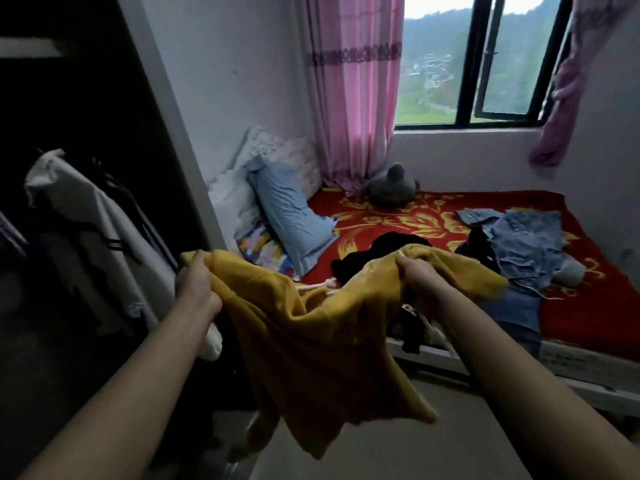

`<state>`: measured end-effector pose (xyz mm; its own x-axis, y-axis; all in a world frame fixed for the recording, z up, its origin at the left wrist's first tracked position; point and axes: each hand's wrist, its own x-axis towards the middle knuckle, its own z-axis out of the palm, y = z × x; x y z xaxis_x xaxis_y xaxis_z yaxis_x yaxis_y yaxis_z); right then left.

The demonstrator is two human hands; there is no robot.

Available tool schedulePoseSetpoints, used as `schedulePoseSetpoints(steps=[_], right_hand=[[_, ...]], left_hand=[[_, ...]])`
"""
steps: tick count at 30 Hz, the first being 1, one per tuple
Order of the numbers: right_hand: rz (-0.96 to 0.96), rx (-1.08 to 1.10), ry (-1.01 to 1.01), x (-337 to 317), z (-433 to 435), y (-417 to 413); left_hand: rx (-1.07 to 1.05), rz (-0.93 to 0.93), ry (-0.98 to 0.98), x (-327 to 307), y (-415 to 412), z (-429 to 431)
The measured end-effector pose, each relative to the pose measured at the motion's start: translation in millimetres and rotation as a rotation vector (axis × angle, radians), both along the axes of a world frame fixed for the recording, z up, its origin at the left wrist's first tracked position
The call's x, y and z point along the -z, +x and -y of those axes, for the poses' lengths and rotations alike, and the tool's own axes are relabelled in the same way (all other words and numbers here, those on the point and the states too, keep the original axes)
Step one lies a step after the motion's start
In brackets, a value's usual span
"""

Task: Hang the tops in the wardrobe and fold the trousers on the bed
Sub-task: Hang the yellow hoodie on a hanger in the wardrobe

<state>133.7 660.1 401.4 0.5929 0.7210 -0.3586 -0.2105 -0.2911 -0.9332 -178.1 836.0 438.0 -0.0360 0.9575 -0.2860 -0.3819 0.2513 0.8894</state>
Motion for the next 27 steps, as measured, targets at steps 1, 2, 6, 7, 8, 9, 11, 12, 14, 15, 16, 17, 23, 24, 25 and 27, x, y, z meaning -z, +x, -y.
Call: schedulePoseSetpoints(steps=[1, 2, 6, 7, 8, 9, 11, 12, 14, 15, 16, 17, 23, 24, 25, 27], right_hand=[[0.030, -0.099, 0.001, -3.6, -12.9, -6.0], [0.055, -0.177, 0.003, -4.8, -26.2, -11.2], [0.280, -0.376, -0.113, 9.6, -64.5, -18.8], [0.374, -0.429, -0.168, 17.2, -70.5, -18.0], [0.507, -0.490, -0.244, 24.9, -76.0, -17.3], [0.656, -0.573, -0.328, 33.0, -80.5, -19.1], [0.958, -0.773, -0.518, 47.5, -90.8, -31.9], [1.075, -0.864, -0.588, 55.0, -97.9, -41.2], [1.126, -0.903, -0.542, 64.9, -113.1, -65.1], [1.090, -0.891, -0.436, 64.2, -120.5, -78.7], [1.045, -0.862, -0.293, 59.8, -127.5, -92.5], [0.992, -0.828, -0.134, 52.9, -133.7, -106.4], [0.508, -0.868, 0.278, -3.4, -169.9, -173.8], [0.452, -0.860, 0.276, -9.4, -179.2, -184.9], [0.375, -0.819, 0.263, -16.4, -186.6, -197.3], [0.284, -0.753, 0.190, -30.6, -199.2, -220.5]], left_hand=[[0.001, -0.003, -0.015, 2.0, -3.2, 0.3], [-0.013, 0.002, -0.034, 4.7, -6.1, 1.1], [-0.073, 0.082, -0.076, 13.7, -20.3, 10.8], [-0.081, 0.111, -0.072, 11.9, -24.9, 13.1], [-0.086, 0.137, -0.072, 8.1, -29.8, 14.7], [-0.080, 0.158, -0.067, 2.7, -34.2, 15.8], [-0.011, 0.196, -0.035, -11.3, -39.1, 18.9], [0.038, 0.208, 0.005, -18.7, -40.0, 21.0], [0.145, 0.221, 0.146, -31.8, -41.2, 22.1], [0.202, 0.232, 0.220, -38.6, -42.7, 21.4], [0.258, 0.251, 0.282, -45.6, -44.5, 20.2], [0.307, 0.264, 0.330, -52.0, -46.8, 17.8], [0.294, 0.227, 0.406, -71.7, -79.4, -11.4], [0.284, 0.228, 0.392, -69.7, -90.0, -17.9], [0.270, 0.223, 0.375, -67.0, -101.4, -24.3], [0.236, 0.199, 0.335, -60.0, -125.0, -37.9]])
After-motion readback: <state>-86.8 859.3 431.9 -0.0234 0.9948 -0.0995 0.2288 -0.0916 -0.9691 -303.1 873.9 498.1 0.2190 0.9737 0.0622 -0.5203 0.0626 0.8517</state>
